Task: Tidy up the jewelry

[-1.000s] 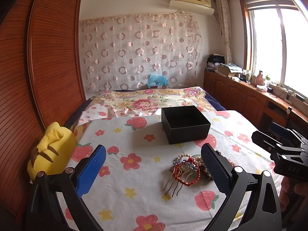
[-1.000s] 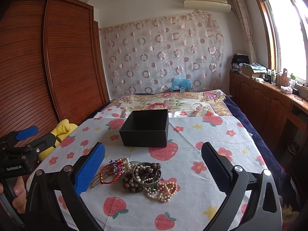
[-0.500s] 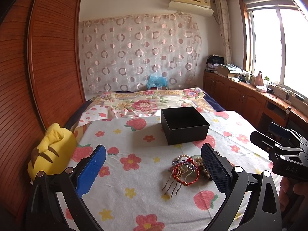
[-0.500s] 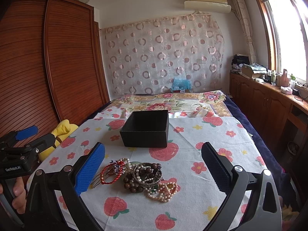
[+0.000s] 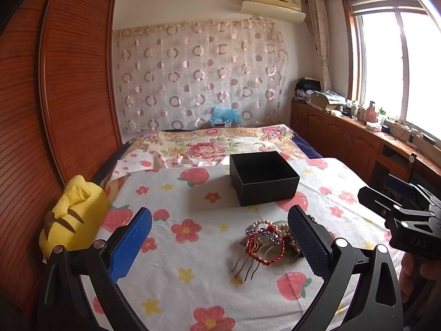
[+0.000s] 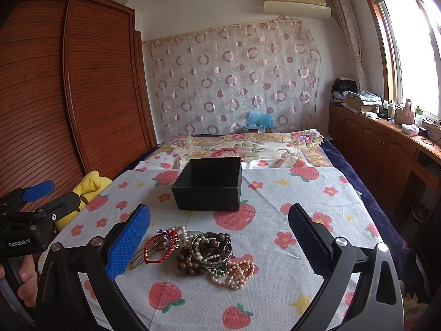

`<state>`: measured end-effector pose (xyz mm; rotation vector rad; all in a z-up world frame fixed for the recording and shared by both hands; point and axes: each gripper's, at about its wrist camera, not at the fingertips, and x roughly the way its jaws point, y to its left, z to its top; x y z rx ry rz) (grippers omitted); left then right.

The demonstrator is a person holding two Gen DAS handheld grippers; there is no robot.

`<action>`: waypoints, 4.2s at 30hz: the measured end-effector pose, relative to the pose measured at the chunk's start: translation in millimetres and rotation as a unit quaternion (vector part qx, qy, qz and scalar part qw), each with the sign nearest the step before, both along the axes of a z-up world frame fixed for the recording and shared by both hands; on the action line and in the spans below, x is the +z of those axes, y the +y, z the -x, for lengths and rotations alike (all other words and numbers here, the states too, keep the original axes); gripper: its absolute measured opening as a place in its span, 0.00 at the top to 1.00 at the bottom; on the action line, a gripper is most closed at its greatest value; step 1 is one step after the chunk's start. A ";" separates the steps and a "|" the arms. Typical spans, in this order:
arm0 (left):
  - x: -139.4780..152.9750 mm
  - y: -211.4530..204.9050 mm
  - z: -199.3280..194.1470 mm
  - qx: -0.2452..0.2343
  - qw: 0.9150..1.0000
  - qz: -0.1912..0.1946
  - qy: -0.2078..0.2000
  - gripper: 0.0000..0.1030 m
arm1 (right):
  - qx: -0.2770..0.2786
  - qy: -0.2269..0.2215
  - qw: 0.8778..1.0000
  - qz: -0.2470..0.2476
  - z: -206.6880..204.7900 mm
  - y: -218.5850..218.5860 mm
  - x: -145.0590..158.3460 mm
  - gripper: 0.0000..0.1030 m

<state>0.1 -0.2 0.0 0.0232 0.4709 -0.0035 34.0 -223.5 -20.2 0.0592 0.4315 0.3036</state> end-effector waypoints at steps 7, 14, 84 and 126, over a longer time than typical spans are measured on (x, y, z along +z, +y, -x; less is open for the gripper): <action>0.2 0.0 0.2 0.000 1.000 0.000 0.000 0.07 | 0.000 0.000 1.000 0.000 -0.2 0.1 -0.5 0.02; 0.1 0.1 0.2 0.000 1.000 0.001 0.000 0.07 | 0.001 -0.001 1.000 0.000 0.3 0.4 -0.3 0.02; -90.9 -39.1 -58.7 -0.130 0.981 -0.014 0.141 0.85 | 0.061 0.106 0.989 0.079 -38.2 5.9 -77.4 0.08; -61.2 -4.1 -58.1 -0.114 0.990 0.026 0.081 0.98 | 0.147 0.159 0.971 0.103 -90.0 48.6 -71.7 0.41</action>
